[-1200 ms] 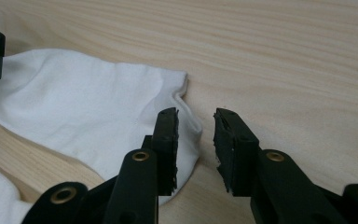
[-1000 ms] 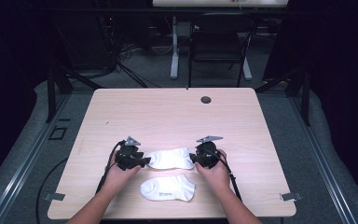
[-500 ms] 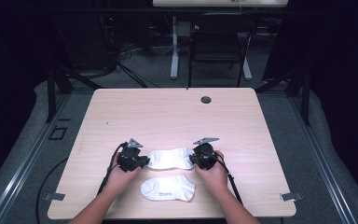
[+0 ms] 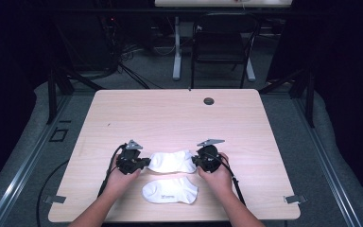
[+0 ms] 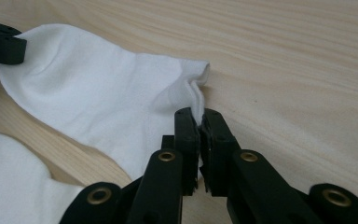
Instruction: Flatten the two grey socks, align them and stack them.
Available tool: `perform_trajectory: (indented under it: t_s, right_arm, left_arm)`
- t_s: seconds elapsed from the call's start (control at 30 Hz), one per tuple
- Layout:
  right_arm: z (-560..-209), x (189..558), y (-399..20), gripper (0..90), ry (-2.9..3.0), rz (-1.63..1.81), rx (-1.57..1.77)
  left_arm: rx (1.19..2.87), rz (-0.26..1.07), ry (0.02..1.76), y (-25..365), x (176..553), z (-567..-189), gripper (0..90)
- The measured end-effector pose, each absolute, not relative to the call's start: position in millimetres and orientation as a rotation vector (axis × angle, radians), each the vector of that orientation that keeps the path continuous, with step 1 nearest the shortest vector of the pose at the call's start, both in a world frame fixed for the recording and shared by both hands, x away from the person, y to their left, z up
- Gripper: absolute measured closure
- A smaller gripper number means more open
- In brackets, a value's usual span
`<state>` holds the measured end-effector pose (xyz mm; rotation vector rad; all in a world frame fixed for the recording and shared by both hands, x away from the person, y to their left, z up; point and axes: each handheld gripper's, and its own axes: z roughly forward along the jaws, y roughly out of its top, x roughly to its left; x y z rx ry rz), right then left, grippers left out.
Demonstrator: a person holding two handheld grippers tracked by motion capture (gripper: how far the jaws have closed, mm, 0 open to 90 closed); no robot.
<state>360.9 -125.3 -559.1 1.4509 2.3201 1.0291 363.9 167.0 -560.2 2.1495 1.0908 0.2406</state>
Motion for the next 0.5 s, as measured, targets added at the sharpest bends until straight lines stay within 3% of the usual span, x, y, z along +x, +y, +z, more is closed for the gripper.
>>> perform_trajectory:
  t_s: [0.5]
  right_arm:
    - [-546,348,-128,86.1,2.326,1.072,1.423]
  left_arm:
    - [2.13,0.227,1.055,171,350,-550,88.9]
